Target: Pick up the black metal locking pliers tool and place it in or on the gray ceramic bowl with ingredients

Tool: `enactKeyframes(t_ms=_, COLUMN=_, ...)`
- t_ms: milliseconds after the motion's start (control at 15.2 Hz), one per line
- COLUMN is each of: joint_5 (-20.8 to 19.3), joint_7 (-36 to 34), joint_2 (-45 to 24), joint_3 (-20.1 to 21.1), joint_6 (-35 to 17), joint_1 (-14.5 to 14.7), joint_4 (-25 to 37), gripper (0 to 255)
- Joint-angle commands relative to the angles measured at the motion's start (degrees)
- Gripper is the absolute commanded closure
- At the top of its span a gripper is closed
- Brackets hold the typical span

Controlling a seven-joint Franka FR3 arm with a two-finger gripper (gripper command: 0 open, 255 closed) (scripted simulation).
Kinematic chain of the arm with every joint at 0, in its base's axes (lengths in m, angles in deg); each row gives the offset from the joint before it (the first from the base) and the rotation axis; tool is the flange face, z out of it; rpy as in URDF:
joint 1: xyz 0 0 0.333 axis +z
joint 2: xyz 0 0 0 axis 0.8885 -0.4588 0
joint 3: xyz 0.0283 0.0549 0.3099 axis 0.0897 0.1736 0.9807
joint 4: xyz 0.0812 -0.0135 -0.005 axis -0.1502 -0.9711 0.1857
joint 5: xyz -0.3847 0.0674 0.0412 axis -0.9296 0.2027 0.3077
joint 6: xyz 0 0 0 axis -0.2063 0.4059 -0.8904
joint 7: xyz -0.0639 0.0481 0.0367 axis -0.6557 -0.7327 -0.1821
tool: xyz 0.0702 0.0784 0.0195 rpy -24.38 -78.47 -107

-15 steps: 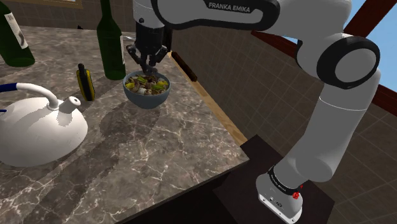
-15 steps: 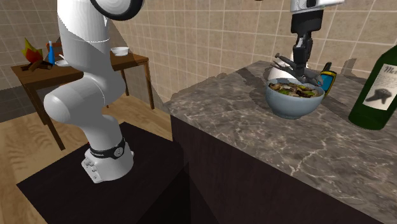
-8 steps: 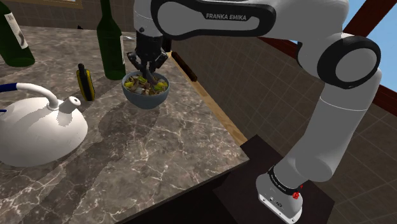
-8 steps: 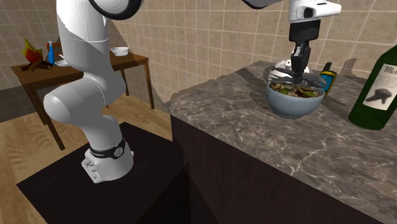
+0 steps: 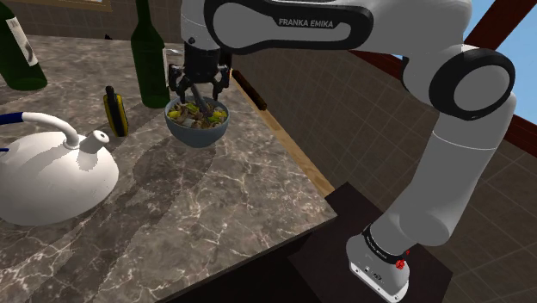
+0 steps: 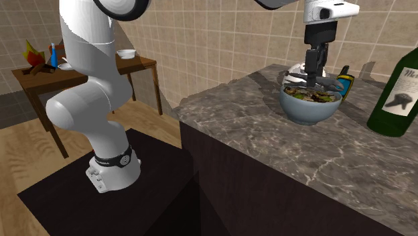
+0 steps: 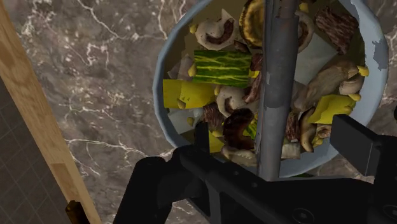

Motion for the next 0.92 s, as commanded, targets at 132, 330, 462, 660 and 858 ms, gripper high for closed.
enactKeyframes(t_ms=132, joint_5=0.1, joint_7=0.2, joint_2=0.2, joint_3=0.1, joint_6=1.8, joint_1=0.2, joint_4=1.7, gripper=0)
enactKeyframes(t_ms=330, joint_5=0.2, joint_7=0.5, joint_2=0.1, joint_3=0.4, joint_6=7.2, joint_1=1.2, joint_4=7.1, gripper=0)
enactKeyframes(t_ms=462, joint_5=0.2, joint_7=0.5, joint_2=0.1, joint_3=0.4, joint_6=7.2, joint_1=1.2, joint_4=7.1, gripper=0)
enactKeyframes(t_ms=660, joint_5=0.2, joint_7=0.5, joint_2=0.1, joint_3=0.4, joint_6=7.2, joint_1=1.2, joint_4=7.1, gripper=0)
enactKeyframes(t_ms=858, joint_5=0.2, joint_7=0.5, joint_2=0.1, joint_3=0.4, joint_6=7.2, joint_1=1.2, joint_4=7.1, gripper=0)
